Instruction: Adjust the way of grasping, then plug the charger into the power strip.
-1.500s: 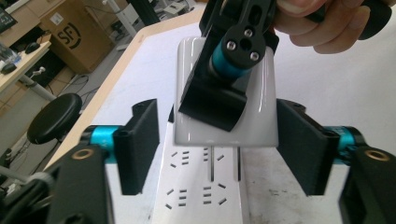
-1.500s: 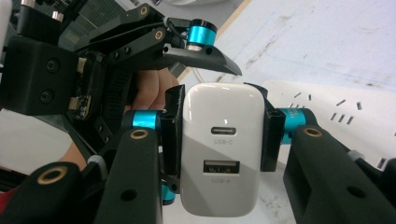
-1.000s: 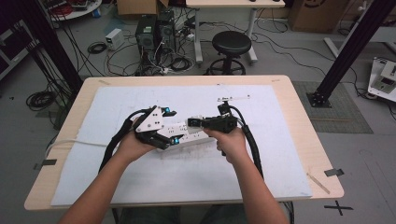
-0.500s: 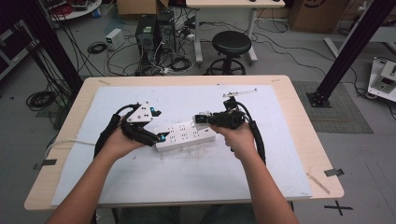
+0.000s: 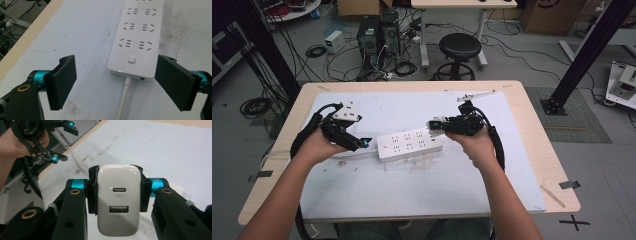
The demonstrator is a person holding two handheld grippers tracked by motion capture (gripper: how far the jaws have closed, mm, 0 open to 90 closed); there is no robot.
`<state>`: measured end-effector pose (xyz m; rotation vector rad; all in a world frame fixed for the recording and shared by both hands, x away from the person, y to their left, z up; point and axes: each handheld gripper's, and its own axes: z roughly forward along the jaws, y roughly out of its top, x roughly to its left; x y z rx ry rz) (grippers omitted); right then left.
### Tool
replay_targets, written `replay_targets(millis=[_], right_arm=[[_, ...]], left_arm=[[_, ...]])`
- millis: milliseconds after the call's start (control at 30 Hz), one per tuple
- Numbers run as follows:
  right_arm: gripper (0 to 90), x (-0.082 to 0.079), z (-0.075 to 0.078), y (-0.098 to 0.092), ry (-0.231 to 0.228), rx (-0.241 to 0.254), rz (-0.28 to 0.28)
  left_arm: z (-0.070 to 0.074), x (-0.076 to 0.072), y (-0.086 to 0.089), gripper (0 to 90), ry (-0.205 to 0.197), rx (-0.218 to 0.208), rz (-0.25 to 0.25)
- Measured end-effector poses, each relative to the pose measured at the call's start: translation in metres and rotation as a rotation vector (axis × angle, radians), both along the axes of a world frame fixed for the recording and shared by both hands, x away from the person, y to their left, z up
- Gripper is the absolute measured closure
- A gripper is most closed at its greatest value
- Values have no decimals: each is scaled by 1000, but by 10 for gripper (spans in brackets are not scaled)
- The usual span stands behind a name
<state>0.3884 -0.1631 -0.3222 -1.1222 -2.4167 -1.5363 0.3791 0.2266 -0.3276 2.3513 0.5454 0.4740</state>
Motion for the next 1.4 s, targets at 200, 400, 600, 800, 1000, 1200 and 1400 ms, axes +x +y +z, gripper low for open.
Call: replay_targets(millis=[200,400,600,800,1000,1200,1400], right_arm=[[631,0,3,-9,-17,-47,-19],[631,1,3,-13,-18,-79,-22],[631,1,3,-13,-18,-89,-21],[631,3,4,-18,-20,-97,-23],[631,4,8,-22,-32,-103,-24],[631,14,15,-20,-39,-139,-5],[631,40,18,-8,-30,-238,58]], left_arm=[[2,7,9,177,19,-9,-2],[2,14,12,177,40,8,-11],[0,18,16,177,59,9,-5],[-1,19,20,177,70,10,3],[0,17,19,177,73,22,8],[1,17,20,177,77,62,7],[-5,12,21,177,87,76,16]])
